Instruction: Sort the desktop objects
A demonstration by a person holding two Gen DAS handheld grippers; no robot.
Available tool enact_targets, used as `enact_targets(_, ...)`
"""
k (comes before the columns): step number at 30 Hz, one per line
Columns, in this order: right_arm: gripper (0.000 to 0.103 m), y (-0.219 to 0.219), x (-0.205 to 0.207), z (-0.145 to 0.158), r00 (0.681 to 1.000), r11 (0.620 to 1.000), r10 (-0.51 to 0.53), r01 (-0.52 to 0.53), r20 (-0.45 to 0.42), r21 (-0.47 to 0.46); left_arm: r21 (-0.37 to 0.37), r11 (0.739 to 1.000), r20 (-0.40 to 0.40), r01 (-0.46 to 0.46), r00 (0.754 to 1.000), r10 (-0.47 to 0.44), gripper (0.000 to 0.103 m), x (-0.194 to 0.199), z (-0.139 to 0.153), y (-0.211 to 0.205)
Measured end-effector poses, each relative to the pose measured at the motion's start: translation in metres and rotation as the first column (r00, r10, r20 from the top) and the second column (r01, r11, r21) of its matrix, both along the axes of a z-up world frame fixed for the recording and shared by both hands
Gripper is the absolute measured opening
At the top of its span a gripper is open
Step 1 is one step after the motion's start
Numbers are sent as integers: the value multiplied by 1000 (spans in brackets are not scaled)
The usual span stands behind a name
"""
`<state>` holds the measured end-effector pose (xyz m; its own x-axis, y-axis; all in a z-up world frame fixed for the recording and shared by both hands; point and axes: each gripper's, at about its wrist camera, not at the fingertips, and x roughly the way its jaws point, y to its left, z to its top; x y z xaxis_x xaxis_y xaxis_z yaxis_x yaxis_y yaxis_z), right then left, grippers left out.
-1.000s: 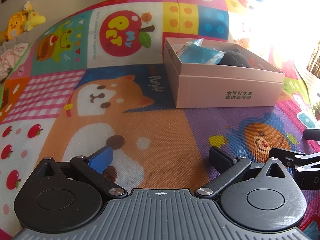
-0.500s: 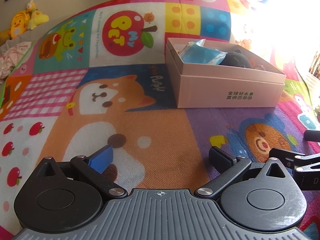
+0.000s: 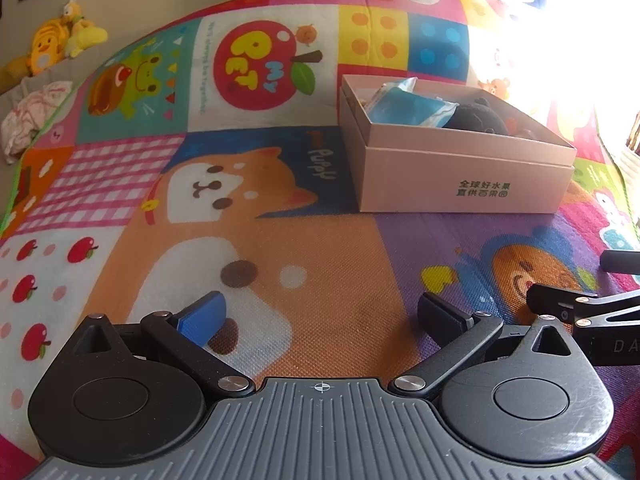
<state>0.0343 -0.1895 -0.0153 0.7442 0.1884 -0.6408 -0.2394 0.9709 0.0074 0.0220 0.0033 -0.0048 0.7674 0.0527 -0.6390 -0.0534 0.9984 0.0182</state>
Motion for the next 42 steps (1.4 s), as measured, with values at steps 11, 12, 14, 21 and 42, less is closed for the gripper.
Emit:
enact_targets(11,103,-1,-1,1,1000,1000,0,0,0,3,0,1000,0,0,1000,0,103,-1,0,-1)
enact_targets(12,103,-1,-1,0,1000,1000,0,0,0,4,1,1000,0,0,1000,0,103,0,0,0)
enact_targets(14,103,-1,-1,0,1000,1000,0,0,0,3,0,1000,0,0,1000,0,103,-1,0,-1)
enact_targets(21,103,0,2,0,1000,1000,10,-10,1,3,0,1000,0,-4,1000,4,103,0,0,0)
enact_targets(42,103,-4,4,0,1000,1000,17,-17,-1,3,-2,1000,-2,1,1000,-1,103,1,-1,0)
